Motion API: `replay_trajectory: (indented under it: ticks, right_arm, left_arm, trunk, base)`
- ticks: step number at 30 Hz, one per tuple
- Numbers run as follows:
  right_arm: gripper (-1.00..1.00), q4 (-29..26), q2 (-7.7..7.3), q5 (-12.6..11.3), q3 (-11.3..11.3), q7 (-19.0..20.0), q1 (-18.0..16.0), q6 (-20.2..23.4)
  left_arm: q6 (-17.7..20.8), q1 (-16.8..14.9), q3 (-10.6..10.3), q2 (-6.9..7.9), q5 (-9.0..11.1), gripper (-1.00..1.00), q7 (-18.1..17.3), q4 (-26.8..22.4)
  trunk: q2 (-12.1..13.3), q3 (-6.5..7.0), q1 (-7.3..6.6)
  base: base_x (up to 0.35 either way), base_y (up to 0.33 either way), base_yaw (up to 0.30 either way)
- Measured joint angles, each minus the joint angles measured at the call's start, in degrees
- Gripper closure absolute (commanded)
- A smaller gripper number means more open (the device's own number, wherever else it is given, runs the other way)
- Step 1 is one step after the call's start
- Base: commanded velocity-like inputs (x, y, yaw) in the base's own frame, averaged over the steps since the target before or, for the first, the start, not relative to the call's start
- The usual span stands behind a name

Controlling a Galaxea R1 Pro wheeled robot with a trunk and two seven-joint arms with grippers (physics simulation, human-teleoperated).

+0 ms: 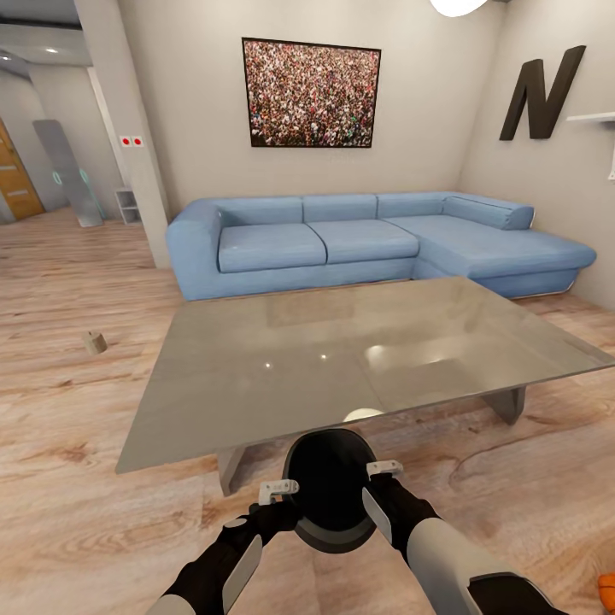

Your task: Place each of the two pumpkins and all three candles from the living room inside a cabinet in the living room (use any cabinet), then make sure every cabinet is closed, and position the cauldron so it is next to a table in the living room.

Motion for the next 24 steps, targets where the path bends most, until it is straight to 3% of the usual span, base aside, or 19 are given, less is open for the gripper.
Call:
replay_trajectory:
  ticks: [24]
  right_arm:
    - [1.0,0.0,0.0,0.0,0.0,0.0,0.0,0.1]
  left_arm:
    - [0.1,0.0,0.0,0.0,0.1,1.0,0.0,0.0]
  trunk:
    - [0.0,0.0,0.0]
  base:
    - [0.009,0.0,0.0]
